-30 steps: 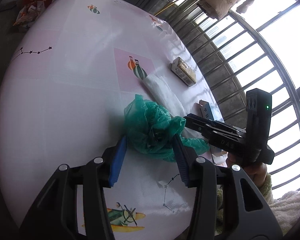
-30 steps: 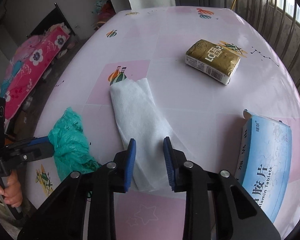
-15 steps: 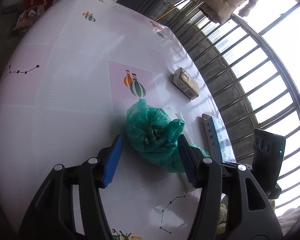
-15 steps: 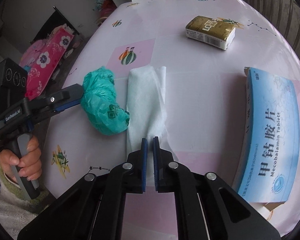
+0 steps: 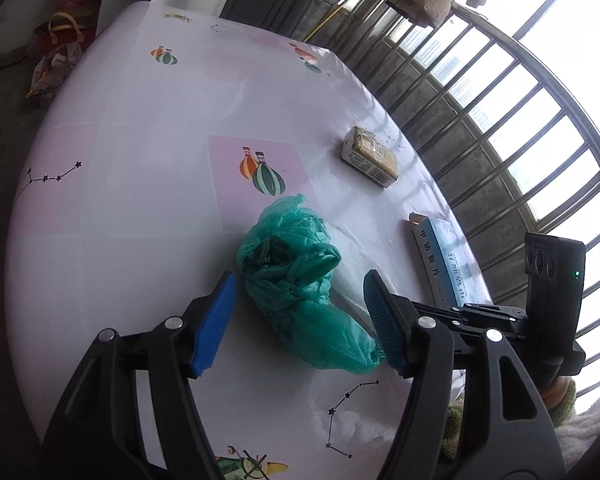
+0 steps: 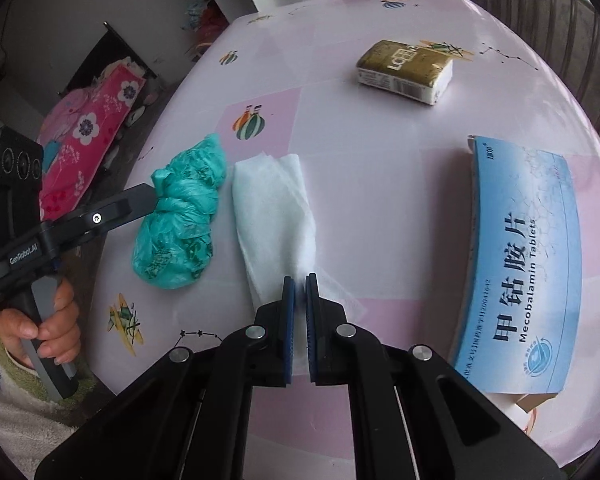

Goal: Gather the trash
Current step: 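Grasp the green plastic bag with the left tool while the right tool grasps the white tissue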

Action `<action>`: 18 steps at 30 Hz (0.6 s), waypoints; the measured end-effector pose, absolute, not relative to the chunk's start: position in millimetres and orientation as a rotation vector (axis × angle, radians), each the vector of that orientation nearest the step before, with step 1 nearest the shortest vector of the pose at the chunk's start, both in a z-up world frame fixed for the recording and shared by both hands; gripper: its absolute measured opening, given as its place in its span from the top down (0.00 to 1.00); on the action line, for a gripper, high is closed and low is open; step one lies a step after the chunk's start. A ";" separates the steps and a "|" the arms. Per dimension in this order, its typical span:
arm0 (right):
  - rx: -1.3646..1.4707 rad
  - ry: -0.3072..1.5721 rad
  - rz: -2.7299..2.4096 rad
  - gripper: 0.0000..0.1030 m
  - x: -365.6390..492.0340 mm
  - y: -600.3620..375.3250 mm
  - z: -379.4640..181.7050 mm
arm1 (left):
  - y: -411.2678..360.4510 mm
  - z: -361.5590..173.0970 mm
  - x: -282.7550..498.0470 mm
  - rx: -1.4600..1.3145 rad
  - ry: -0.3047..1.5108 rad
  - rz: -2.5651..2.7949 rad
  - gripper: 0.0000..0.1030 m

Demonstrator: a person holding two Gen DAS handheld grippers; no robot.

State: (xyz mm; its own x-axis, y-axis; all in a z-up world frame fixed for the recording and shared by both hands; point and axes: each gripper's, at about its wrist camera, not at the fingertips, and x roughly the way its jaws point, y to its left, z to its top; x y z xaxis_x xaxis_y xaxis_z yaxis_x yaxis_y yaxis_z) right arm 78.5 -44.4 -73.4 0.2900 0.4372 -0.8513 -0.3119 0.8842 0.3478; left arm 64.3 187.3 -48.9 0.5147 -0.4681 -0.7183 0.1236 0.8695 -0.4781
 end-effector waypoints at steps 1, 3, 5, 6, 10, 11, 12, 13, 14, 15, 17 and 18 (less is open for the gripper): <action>0.133 1.179 0.499 0.94 79.1 -46.7 -74.5 | 182.0 -49.3 66.1 -0.379 0.981 -0.360 0.40; 0.143 1.171 0.494 0.93 78.1 -50.1 -74.2 | 172.9 -53.2 70.0 -0.338 1.009 -0.330 0.40; 0.140 1.155 0.489 0.93 77.3 -52.4 -71.2 | 168.2 -58.2 74.0 -0.321 1.034 -0.307 0.40; 0.138 1.153 0.489 0.91 78.0 -53.1 -70.3 | 167.2 -60.4 76.0 -0.322 1.044 -0.299 0.40; 0.115 1.117 0.486 0.61 81.0 -49.9 -66.3 | 166.3 -62.8 80.7 -0.332 1.049 -0.288 0.40; 0.105 1.108 0.486 0.58 81.4 -48.5 -67.0 | 166.1 -62.8 82.2 -0.326 1.046 -0.281 0.40; 0.098 1.104 0.490 0.57 82.7 -46.7 -67.5 | 166.0 -63.1 82.9 -0.323 1.043 -0.274 0.40; 0.096 1.103 0.495 0.55 83.7 -45.1 -68.5 | 165.3 -63.7 83.2 -0.321 1.041 -0.268 0.41; 0.095 1.105 0.499 0.54 84.4 -44.6 -70.4 | 165.4 -65.1 84.1 -0.320 1.041 -0.260 0.46; 0.091 1.108 0.501 0.54 85.2 -44.4 -71.6 | 165.2 -65.4 83.3 -0.320 1.037 -0.252 0.48; 0.079 1.110 0.505 0.53 86.7 -40.5 -74.7 | 164.7 -65.7 83.0 -0.323 1.035 -0.248 0.52; 0.063 1.100 0.503 0.51 86.4 -38.0 -74.5 | 164.6 -65.7 82.9 -0.328 1.034 -0.247 0.52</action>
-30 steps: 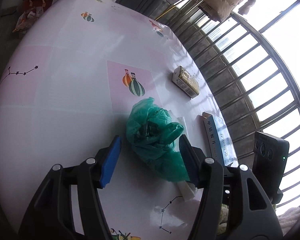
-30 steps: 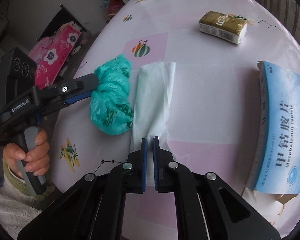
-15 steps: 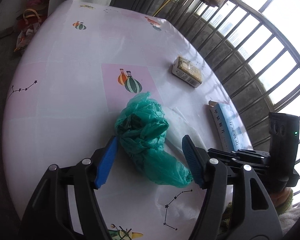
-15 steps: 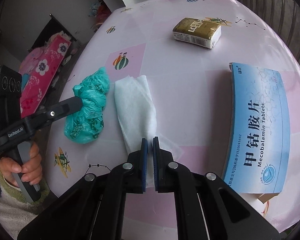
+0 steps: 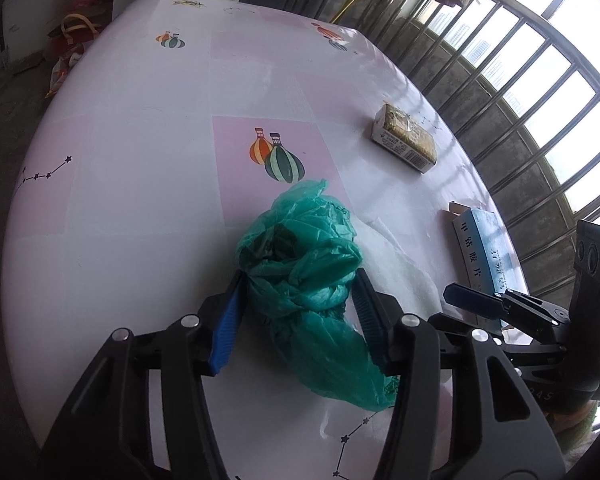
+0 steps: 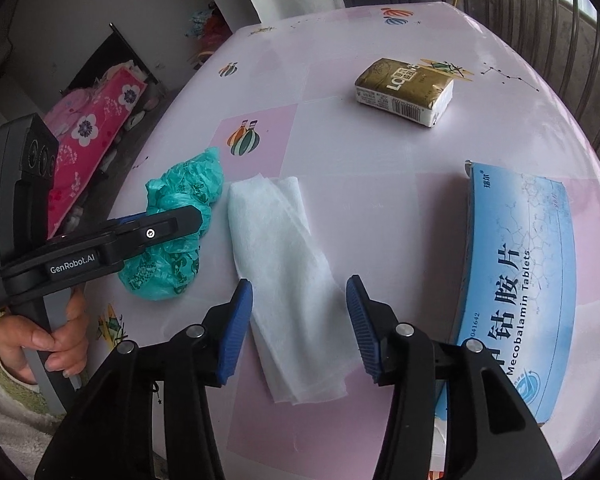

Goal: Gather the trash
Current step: 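Grasp the green plastic bag with the left tool while the right tool grasps the white tissue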

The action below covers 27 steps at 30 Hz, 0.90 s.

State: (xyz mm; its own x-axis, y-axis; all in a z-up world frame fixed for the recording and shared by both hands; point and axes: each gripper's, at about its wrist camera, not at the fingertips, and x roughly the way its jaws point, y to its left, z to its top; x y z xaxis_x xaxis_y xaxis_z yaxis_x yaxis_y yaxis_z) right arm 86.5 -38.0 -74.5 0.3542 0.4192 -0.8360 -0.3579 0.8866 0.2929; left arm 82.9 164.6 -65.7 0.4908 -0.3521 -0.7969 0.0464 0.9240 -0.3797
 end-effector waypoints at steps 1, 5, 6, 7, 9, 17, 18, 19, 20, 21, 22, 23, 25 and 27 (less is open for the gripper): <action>0.052 1.097 0.505 0.51 86.9 -35.7 -74.7 | 164.5 -65.5 82.4 -0.330 1.033 -0.247 0.52; -0.001 1.092 0.522 0.48 86.4 -26.9 -76.3 | 164.4 -65.4 82.3 -0.335 1.031 -0.246 0.53; -0.019 1.083 0.523 0.46 85.3 -24.5 -76.5 | 164.9 -65.4 82.4 -0.340 1.029 -0.244 0.53; -0.038 1.079 0.525 0.45 84.1 -22.1 -76.9 | 165.6 -65.6 82.4 -0.345 1.026 -0.242 0.54; -0.083 1.062 0.526 0.44 81.3 -17.3 -77.0 | 165.5 -65.6 81.5 -0.346 1.021 -0.238 0.54; -0.212 1.016 0.471 0.62 75.2 -7.6 -79.0 | 163.2 -62.1 81.0 -0.325 1.021 -0.227 0.55; -0.201 1.019 0.473 0.69 76.2 -8.9 -78.5 | 163.0 -60.6 81.0 -0.319 1.017 -0.226 0.55; -0.188 1.022 0.474 0.73 76.4 -10.2 -78.2 | 162.6 -59.5 81.4 -0.314 1.014 -0.224 0.55; -0.174 1.025 0.474 0.80 77.9 -12.8 -77.9 | 162.6 -58.1 81.3 -0.310 1.011 -0.221 0.55; -0.152 1.031 0.476 0.84 79.6 -16.0 -77.9 | 162.8 -56.4 80.9 -0.311 1.007 -0.219 0.55; -0.125 1.040 0.484 0.91 81.1 -19.0 -78.0 | 162.8 -54.8 79.9 -0.312 1.003 -0.219 0.55; -0.081 1.054 0.498 0.93 82.9 -23.5 -78.4 | 162.8 -53.1 79.1 -0.311 1.000 -0.220 0.55; 0.011 1.070 0.525 0.94 85.2 -34.2 -78.2 | 161.2 -47.1 76.5 -0.308 0.992 -0.226 0.55; 0.101 1.056 0.559 0.95 83.9 -44.5 -73.3 | 159.0 -39.8 73.8 -0.298 0.983 -0.233 0.55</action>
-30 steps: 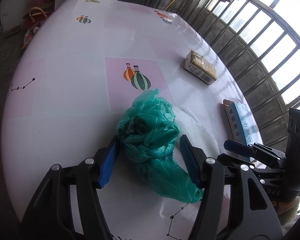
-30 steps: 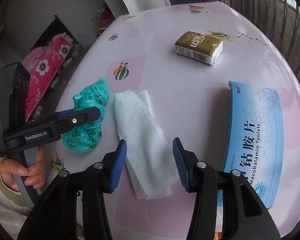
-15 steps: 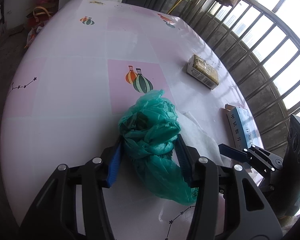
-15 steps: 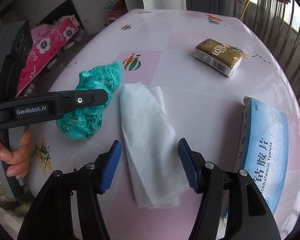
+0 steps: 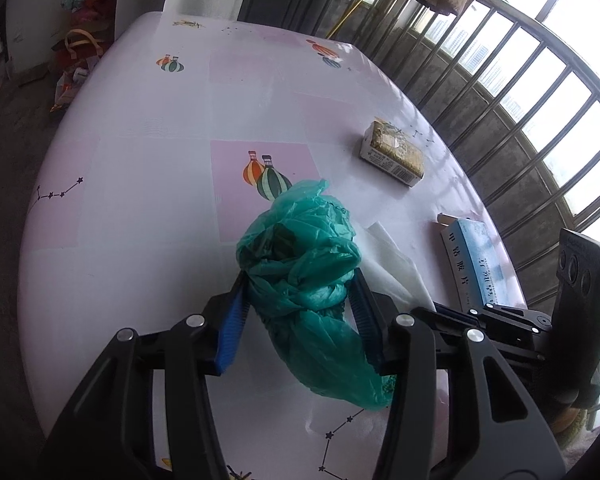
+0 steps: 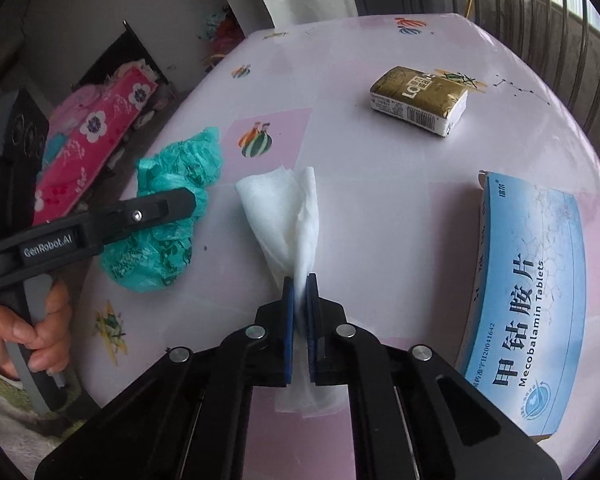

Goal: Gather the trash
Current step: 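Grasp the green plastic bag with the left tool while the right tool grasps the white tissue, then carry the green bag and tissue over the blue basket with both tools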

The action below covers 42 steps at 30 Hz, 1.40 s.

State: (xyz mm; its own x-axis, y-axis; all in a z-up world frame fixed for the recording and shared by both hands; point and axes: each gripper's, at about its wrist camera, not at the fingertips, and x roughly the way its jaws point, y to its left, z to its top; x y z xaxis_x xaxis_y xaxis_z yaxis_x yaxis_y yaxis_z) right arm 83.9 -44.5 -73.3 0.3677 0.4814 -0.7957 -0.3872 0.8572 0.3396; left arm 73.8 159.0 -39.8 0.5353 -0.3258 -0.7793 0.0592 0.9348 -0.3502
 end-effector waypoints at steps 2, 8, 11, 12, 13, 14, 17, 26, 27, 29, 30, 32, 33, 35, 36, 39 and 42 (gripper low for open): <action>0.176 1.029 0.585 0.95 83.9 -55.4 -65.1 | 157.1 -31.0 72.4 -0.292 0.972 -0.249 0.55; 0.292 0.902 0.598 0.95 80.4 -89.4 -29.5 | 139.4 5.6 71.2 -0.271 0.897 -0.318 0.55; 0.328 0.850 0.576 0.95 77.4 -111.7 -18.4 | 120.3 19.3 73.2 -0.251 0.870 -0.379 0.55; 0.345 0.839 0.567 0.95 76.4 -120.4 -16.7 | 112.5 22.2 75.0 -0.244 0.871 -0.401 0.55; 0.365 0.828 0.558 0.95 74.6 -129.9 -15.0 | 103.4 25.3 77.9 -0.232 0.871 -0.427 0.55; 0.385 0.815 0.544 0.95 73.9 -140.0 -12.9 | 93.3 29.5 81.7 -0.215 0.870 -0.454 0.55; 0.431 0.778 0.470 0.95 71.6 -173.6 -7.5 | 60.9 45.8 94.0 -0.168 0.849 -0.536 0.55; 0.630 0.618 0.104 0.95 24.0 -319.7 -3.6 | -83.1 67.7 114.8 0.000 0.849 -0.832 0.55; 0.660 0.612 0.052 0.95 15.0 -336.7 -10.2 | -104.0 63.3 113.8 0.022 0.870 -0.869 0.55; 0.740 0.621 -0.065 0.95 0.7 -373.3 -30.1 | -141.0 56.1 114.5 0.062 0.908 -0.929 0.55; 0.789 0.626 -0.119 0.95 -6.4 -390.9 -41.1 | -161.4 52.7 115.5 0.084 0.931 -0.962 0.55; 0.906 0.627 -0.235 0.95 -22.3 -427.1 -63.9 | -199.1 47.4 117.0 0.127 0.968 -1.026 0.55; 0.959 0.625 -0.295 0.95 -30.6 -444.3 -75.0 | -222.2 43.8 119.0 0.157 0.990 -1.059 0.55; 1.052 0.610 -0.398 0.95 -47.6 -473.1 -95.7 | -263.4 32.5 124.6 0.202 1.048 -1.102 0.54; 1.095 0.601 -0.434 0.95 -55.8 -485.5 -105.0 | -284.0 23.8 127.7 0.220 1.088 -1.121 0.54; 1.218 0.583 -0.532 0.94 -74.0 -515.0 -137.6 | -344.9 -13.2 136.3 0.282 1.235 -1.124 0.54; 1.311 0.587 -0.609 0.94 -80.8 -540.8 -174.2 | -398.1 -58.3 137.0 0.367 1.356 -1.122 0.54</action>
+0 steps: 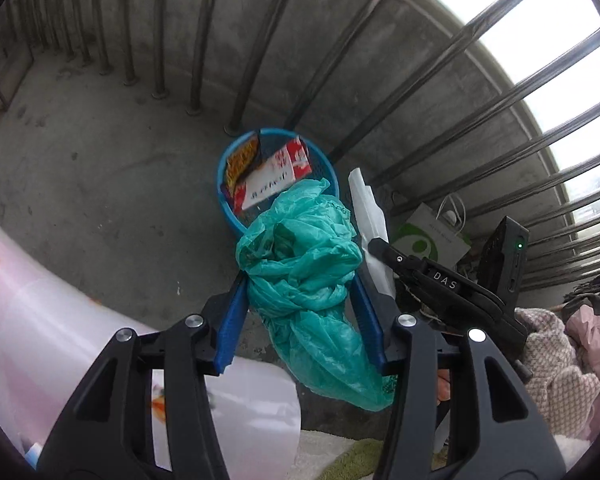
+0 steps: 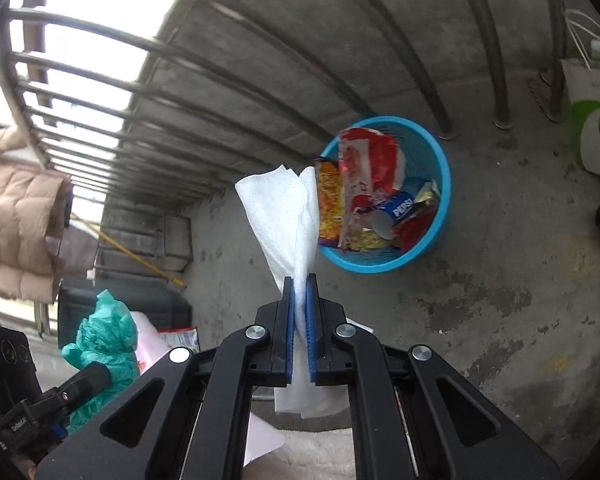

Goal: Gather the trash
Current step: 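Carry the green bag and tissue over the blue basket with both tools, then open both tools to drop the bag and tissue into the basket, then move both open tools back over the table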

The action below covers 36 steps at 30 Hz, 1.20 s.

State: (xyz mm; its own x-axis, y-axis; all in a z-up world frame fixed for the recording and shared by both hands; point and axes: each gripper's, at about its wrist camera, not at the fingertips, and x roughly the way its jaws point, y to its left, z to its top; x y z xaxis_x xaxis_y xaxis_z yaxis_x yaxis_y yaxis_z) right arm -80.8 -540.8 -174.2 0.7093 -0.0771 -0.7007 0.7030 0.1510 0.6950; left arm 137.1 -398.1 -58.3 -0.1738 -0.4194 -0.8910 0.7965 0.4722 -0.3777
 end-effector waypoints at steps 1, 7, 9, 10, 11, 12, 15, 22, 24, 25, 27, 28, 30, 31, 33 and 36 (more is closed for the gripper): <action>1.341 0.594 -0.631 0.94 -82.1 -546.7 -186.7 | -414.5 -70.3 136.0 0.397 1.384 -1.125 0.54; 1.491 0.592 -0.753 0.93 -80.2 -588.5 -240.1 | -492.8 -150.3 140.9 0.469 1.588 -1.095 0.54; 1.505 0.592 -0.799 0.93 -71.4 -606.8 -255.4 | -511.2 -173.5 149.6 0.450 1.627 -1.062 0.53; 1.507 0.598 -0.821 0.92 -65.7 -616.2 -264.6 | -516.5 -183.9 150.9 0.438 1.639 -1.038 0.49; 1.514 0.598 -0.821 0.91 -58.7 -624.5 -272.7 | -521.2 -195.1 154.1 0.415 1.649 -1.017 0.41; 1.515 0.607 -0.805 0.81 -50.3 -633.9 -282.0 | -528.5 -204.0 156.1 0.384 1.663 -1.004 0.38; 1.533 0.657 -0.799 0.66 -35.0 -651.0 -305.5 | -531.3 -218.7 163.9 0.277 1.697 -0.950 0.36; 1.549 0.575 -0.803 0.53 -53.3 -645.1 -301.5 | -514.2 -172.6 181.6 0.205 1.611 -0.995 0.35; 1.554 0.540 -0.790 0.53 -60.8 -638.6 -292.0 | -502.1 -148.9 186.9 0.191 1.575 -1.007 0.35; 1.547 0.526 -0.783 0.53 -65.1 -634.6 -287.2 | -497.0 -138.7 189.3 0.190 1.554 -1.017 0.35; 1.515 0.505 -0.771 0.53 -69.7 -624.9 -272.4 | -477.0 -107.3 190.1 0.209 1.485 -1.042 0.35; 1.488 0.499 -0.759 0.53 -69.8 -617.9 -262.0 | -463.1 -90.0 189.4 0.218 1.447 -1.059 0.35; 1.426 0.501 -0.714 0.53 -66.1 -603.1 -238.8 | -427.2 -53.6 186.4 0.237 1.362 -1.082 0.35; 1.387 0.503 -0.688 0.53 -62.1 -594.3 -226.2 | -406.7 -37.0 184.7 0.242 1.322 -1.085 0.35; 1.291 0.516 -0.619 0.53 -49.2 -573.7 -199.4 | -355.0 -4.6 182.5 0.227 1.237 -1.081 0.35; 1.129 0.565 -0.496 0.49 -22.8 -532.5 -157.5 | -262.5 37.4 180.9 0.146 1.112 -1.016 0.34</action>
